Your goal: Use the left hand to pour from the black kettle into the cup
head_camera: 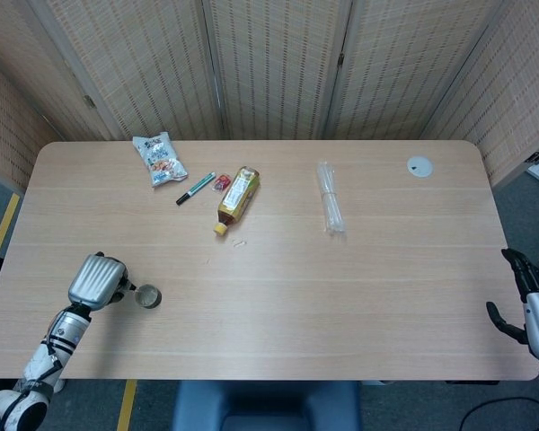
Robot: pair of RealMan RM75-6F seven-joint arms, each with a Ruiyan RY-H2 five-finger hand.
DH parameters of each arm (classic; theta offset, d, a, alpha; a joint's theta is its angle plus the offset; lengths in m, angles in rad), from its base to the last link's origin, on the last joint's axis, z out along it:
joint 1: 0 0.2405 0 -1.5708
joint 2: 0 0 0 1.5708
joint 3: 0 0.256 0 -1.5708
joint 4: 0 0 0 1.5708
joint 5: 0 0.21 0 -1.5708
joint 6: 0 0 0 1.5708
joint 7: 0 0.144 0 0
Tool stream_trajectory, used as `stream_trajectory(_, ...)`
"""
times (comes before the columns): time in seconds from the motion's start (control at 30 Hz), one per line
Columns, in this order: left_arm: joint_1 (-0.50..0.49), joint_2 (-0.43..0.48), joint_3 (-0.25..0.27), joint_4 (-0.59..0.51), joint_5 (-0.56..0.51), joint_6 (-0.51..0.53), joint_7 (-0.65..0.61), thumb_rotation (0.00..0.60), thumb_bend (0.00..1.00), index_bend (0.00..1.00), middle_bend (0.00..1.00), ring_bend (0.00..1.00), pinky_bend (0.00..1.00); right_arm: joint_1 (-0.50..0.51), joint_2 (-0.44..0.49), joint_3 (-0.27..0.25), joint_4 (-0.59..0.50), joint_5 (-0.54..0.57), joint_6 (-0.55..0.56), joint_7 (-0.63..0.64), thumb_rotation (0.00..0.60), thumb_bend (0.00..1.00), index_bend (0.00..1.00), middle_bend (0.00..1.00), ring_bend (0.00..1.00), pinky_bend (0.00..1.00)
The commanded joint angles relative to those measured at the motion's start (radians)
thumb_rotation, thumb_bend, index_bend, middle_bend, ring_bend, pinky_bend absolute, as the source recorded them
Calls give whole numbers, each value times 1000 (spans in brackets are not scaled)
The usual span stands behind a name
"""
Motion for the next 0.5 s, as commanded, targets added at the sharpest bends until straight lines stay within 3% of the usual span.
stream_trajectory(0.03, 2, 0, -2, -4, 0, 2, 4, 600, 488, 1000, 1000, 1000, 553, -1, 0, 0, 2, 1, 0, 2, 600, 353, 82, 149, 217, 0)
stream_trajectory(0.5, 10, -3, -3, -9, 17, 24, 55, 600, 488, 1000, 1000, 1000, 553, 0, -3, 0, 10, -3, 2, 13, 600, 353, 82, 150, 219, 0)
